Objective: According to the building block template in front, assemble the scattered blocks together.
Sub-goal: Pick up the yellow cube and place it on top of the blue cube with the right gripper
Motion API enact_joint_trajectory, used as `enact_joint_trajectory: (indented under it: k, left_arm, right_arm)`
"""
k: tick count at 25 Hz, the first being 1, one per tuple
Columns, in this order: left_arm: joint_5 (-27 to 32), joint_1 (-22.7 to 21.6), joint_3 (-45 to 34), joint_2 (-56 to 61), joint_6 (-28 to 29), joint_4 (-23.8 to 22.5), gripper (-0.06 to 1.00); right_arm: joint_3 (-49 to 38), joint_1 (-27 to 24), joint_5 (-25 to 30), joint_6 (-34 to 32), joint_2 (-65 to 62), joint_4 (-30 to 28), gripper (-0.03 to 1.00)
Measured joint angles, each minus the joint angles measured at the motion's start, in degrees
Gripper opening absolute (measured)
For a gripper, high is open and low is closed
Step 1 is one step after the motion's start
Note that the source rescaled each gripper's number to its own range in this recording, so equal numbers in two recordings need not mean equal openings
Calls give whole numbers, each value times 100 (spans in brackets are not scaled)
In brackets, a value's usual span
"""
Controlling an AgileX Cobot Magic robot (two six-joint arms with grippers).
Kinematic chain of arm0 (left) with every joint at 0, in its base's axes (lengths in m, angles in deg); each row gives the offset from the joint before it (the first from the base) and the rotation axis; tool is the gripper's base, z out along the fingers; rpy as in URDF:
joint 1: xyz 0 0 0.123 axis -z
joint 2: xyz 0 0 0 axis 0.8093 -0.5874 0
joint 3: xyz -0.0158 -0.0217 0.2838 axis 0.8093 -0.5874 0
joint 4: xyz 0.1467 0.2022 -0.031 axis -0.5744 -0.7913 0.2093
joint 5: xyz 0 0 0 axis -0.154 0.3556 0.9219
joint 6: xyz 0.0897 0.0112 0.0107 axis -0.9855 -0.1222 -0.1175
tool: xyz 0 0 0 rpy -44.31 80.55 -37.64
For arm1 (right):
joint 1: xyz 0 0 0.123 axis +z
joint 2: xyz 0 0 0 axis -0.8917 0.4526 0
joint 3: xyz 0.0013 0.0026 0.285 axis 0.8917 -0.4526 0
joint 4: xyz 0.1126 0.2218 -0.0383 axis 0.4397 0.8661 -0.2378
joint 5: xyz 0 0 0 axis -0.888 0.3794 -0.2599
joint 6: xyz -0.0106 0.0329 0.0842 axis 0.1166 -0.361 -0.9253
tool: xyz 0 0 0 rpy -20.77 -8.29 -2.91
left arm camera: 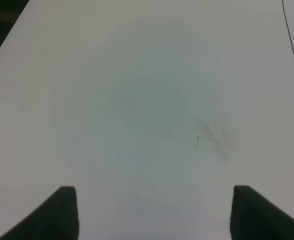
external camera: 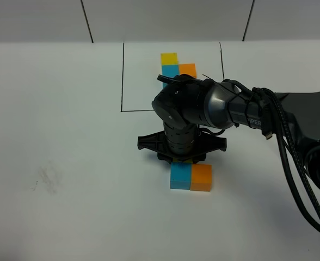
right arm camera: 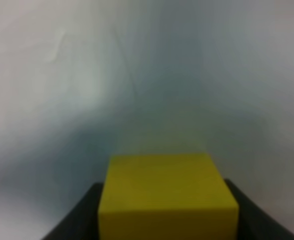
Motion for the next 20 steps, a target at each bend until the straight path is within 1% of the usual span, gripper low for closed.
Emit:
enact_joint_trajectory:
  k: [20]
  left_arm:
    - [0,0,0,0,0,0,46]
  right_arm:
    - [0,0,-11,25,4,82,21]
